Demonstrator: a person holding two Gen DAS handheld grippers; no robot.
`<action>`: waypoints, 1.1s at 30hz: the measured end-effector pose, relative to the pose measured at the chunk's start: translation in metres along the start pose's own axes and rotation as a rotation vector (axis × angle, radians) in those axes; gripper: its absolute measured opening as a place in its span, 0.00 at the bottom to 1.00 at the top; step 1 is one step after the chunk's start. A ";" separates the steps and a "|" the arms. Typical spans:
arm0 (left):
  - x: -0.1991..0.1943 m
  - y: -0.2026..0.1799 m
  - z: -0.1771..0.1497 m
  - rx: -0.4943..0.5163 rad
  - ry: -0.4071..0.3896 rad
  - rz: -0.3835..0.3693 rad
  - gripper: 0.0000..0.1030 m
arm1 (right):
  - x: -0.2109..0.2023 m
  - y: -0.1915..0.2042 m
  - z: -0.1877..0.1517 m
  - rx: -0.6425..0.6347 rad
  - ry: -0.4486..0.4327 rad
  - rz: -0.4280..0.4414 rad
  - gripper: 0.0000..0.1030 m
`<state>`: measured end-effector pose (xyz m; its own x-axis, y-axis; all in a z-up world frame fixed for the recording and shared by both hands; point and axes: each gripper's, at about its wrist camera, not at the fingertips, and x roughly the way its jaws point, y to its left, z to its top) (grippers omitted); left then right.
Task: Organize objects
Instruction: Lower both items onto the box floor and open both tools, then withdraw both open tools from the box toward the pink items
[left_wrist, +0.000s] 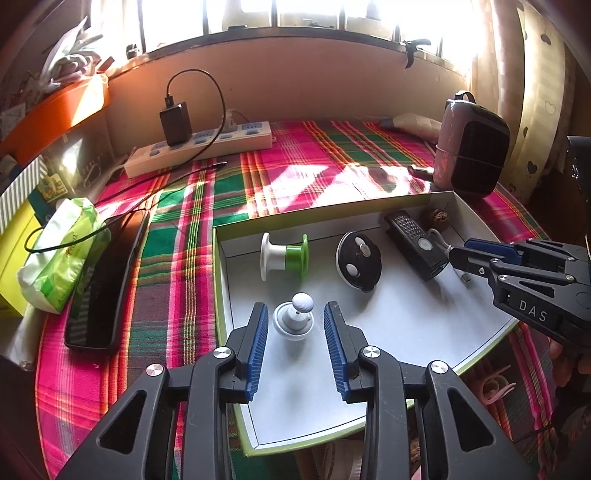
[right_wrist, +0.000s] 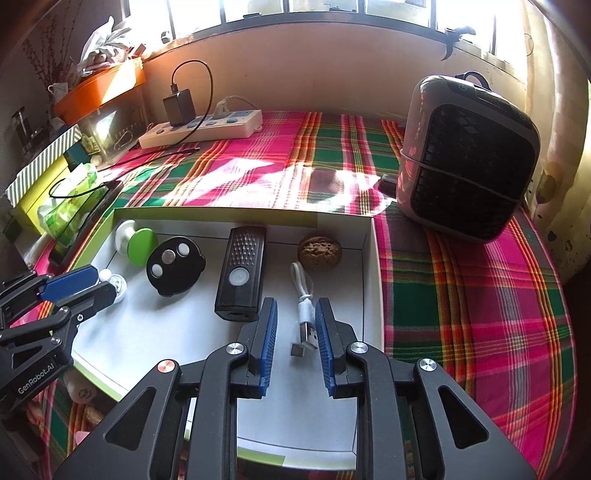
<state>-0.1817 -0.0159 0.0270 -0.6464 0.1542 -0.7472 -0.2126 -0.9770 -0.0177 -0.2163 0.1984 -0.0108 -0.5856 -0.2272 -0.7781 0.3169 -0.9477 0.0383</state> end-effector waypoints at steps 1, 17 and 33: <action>-0.002 -0.001 0.000 0.001 -0.001 0.002 0.29 | -0.001 0.001 0.000 -0.002 -0.002 0.001 0.26; -0.032 0.000 -0.013 -0.007 -0.033 0.015 0.29 | -0.030 0.014 -0.013 -0.013 -0.049 0.008 0.28; -0.068 0.010 -0.042 -0.058 -0.070 -0.008 0.31 | -0.071 0.017 -0.047 0.009 -0.113 0.032 0.28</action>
<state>-0.1088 -0.0423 0.0498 -0.6951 0.1699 -0.6986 -0.1766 -0.9822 -0.0632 -0.1343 0.2089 0.0156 -0.6561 -0.2804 -0.7007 0.3303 -0.9415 0.0675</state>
